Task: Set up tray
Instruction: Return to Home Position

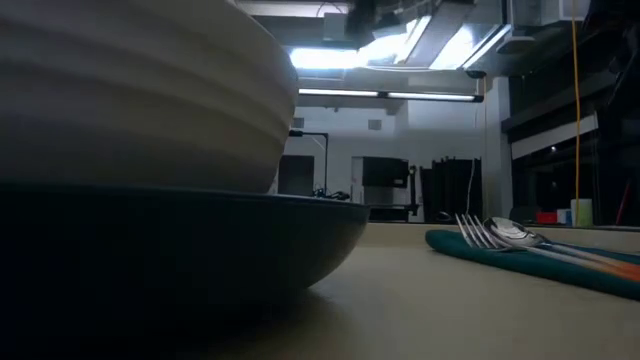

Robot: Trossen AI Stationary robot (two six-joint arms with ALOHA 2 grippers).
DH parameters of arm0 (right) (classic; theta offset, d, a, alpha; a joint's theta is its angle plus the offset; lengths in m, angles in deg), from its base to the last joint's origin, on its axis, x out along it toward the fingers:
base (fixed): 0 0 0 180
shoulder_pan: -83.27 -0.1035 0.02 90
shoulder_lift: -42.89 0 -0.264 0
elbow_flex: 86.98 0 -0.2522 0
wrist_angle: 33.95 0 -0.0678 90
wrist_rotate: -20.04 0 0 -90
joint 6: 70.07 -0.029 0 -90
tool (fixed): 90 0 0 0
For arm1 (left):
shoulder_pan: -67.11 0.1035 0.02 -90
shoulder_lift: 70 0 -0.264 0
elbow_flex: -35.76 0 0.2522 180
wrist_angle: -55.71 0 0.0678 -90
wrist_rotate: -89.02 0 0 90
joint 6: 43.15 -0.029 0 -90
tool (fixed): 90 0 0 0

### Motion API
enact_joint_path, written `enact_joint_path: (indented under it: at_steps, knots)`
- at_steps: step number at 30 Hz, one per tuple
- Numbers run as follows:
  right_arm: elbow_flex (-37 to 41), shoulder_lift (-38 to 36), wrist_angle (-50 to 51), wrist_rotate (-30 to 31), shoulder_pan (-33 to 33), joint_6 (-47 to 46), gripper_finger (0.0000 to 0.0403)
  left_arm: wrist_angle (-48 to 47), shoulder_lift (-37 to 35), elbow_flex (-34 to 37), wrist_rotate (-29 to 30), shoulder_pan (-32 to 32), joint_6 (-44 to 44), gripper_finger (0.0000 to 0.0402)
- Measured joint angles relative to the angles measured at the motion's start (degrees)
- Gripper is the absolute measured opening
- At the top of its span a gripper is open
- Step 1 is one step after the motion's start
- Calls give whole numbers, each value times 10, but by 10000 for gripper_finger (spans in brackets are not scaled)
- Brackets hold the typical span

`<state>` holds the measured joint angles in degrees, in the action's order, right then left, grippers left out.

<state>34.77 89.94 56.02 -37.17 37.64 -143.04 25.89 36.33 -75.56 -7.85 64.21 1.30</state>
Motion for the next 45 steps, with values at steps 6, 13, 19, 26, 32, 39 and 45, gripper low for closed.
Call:
enact_joint_path:
  at_steps: [6,13,19,26,32,39,45]
  knots:
    - [0,0,-1,46,0,2,177,22,-117,0,19,3,-95,112]
    - [-25,0,-2,161,0,-7,177,21,-231,0,80,14,-145,112]
    - [-72,0,1,347,33,7,177,-82,-316,0,58,15,-309,112]
    - [-118,-20,12,376,175,185,177,-327,-410,0,129,51,-358,111]
    - [-156,-67,12,426,320,315,175,-360,-522,49,-14,186,-413,109]
    - [-146,-149,12,348,387,298,159,-109,-723,366,-150,302,-349,113]
    - [-96,-178,-7,296,386,298,154,395,-792,753,-213,310,-153,114]
